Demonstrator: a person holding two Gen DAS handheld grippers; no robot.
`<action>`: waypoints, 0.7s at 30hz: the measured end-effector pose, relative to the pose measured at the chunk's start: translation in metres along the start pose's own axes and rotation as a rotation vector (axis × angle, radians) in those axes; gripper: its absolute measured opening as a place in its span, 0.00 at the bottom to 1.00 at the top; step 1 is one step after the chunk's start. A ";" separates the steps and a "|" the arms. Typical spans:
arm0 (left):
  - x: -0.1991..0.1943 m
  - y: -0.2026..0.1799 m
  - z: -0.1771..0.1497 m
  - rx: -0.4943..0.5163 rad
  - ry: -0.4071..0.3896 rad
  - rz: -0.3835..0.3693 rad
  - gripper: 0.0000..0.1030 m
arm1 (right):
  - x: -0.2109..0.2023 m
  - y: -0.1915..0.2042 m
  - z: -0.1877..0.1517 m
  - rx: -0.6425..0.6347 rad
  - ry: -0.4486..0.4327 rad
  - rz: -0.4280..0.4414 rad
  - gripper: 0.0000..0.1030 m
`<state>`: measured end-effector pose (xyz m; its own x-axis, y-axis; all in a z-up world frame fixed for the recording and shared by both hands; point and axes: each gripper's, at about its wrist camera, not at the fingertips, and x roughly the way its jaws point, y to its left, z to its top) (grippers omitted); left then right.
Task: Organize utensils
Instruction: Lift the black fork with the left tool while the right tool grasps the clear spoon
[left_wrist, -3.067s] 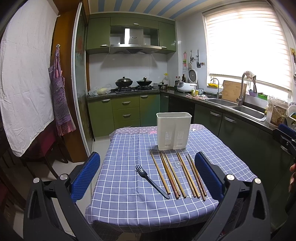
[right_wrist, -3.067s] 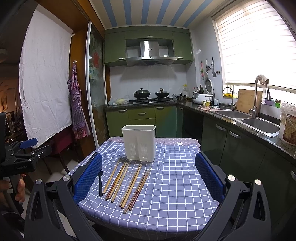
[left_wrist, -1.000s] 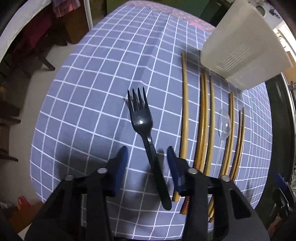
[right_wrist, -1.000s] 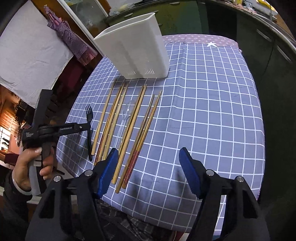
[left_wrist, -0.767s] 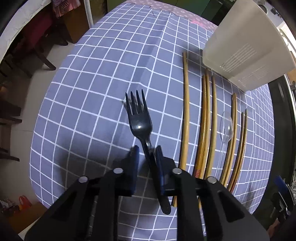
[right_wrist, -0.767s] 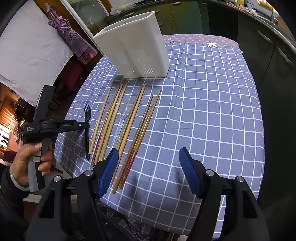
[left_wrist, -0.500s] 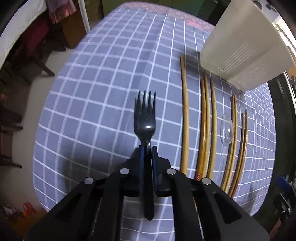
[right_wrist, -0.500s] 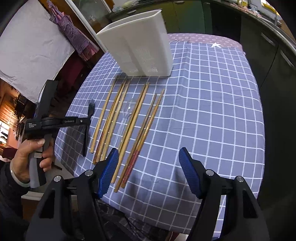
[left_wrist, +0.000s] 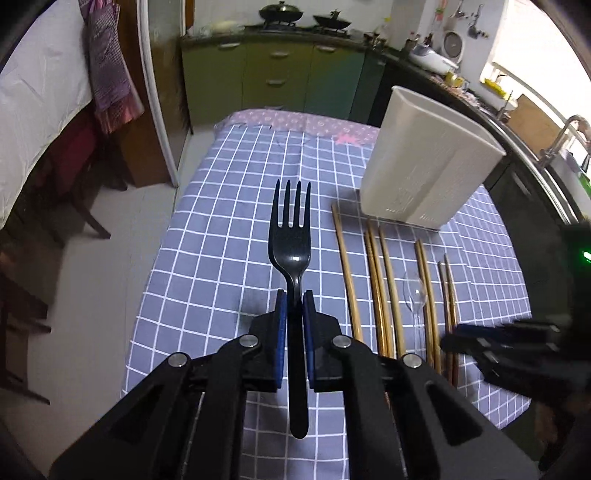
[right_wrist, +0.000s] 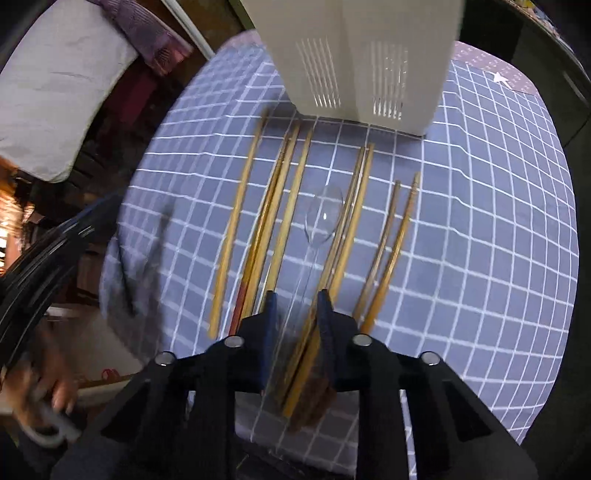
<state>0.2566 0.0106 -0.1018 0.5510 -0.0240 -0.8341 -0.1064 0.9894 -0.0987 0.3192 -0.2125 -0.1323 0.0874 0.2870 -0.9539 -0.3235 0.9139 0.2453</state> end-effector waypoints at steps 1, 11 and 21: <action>-0.002 0.000 -0.004 0.005 -0.009 -0.001 0.08 | 0.005 0.000 0.003 0.008 0.011 -0.008 0.15; -0.018 0.012 -0.015 0.046 -0.076 -0.025 0.08 | 0.034 -0.002 0.021 0.075 0.079 -0.053 0.15; -0.035 0.009 -0.018 0.077 -0.134 -0.036 0.09 | 0.043 0.020 0.023 0.059 0.036 -0.138 0.09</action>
<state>0.2216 0.0175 -0.0830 0.6594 -0.0458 -0.7504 -0.0235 0.9964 -0.0814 0.3386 -0.1751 -0.1643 0.0933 0.1480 -0.9846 -0.2544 0.9596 0.1202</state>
